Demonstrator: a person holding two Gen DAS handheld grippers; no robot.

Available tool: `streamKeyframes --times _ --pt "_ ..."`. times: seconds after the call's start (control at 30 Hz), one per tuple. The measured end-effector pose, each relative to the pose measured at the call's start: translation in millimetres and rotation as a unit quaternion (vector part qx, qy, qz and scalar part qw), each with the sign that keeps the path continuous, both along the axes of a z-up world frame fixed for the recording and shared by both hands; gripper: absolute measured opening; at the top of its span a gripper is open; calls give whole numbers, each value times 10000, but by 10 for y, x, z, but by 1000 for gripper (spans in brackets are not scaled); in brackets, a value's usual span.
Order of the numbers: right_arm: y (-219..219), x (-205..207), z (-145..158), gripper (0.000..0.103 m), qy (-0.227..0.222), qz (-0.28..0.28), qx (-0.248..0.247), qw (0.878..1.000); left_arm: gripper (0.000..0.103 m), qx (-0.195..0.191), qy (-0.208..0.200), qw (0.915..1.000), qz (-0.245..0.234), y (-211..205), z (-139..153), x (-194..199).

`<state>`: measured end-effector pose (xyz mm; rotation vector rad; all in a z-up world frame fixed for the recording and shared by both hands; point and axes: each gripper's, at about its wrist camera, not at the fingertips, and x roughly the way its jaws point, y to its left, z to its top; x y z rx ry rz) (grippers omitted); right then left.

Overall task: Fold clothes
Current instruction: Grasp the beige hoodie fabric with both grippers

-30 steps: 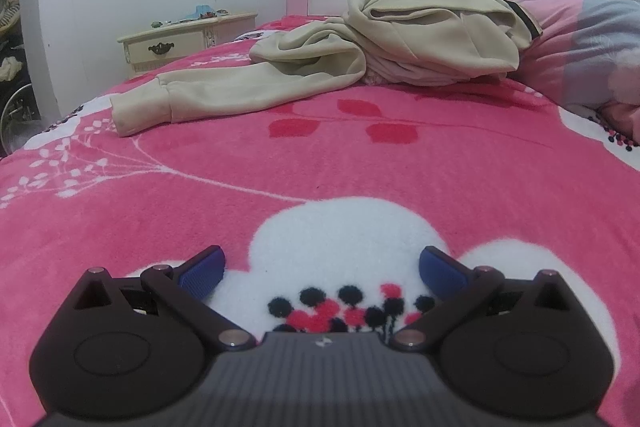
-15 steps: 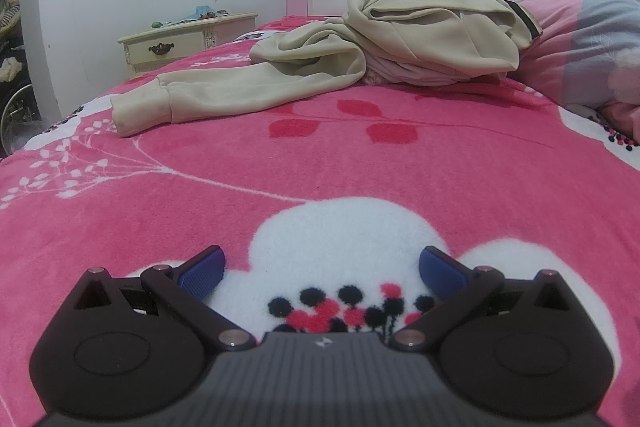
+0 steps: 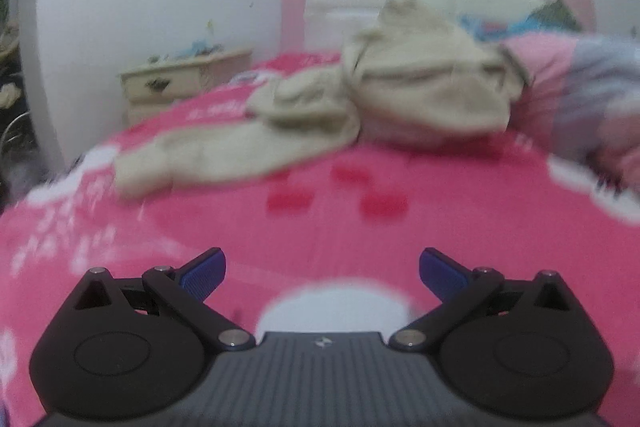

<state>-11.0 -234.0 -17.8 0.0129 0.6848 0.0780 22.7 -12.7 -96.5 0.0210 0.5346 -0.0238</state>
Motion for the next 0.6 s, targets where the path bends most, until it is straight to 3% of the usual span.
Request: streamKeyframes --times 0.17,0.27,0.37,0.6 --pt "-69 562 170 102 -393 411 74 9984 103 -231 -125 9988 -412 73 382 576" --pt "-72 979 252 102 -721 642 -36 9953 103 -153 -153 9976 -665 125 471 1037" --pt "-90 1454 321 102 -932 782 -68 9925 103 -220 -144 9978 -609 244 473 1538" --pt "-115 2774 438 102 -1236 795 -14 9891 103 -1209 -232 9902 -655 317 490 2467"
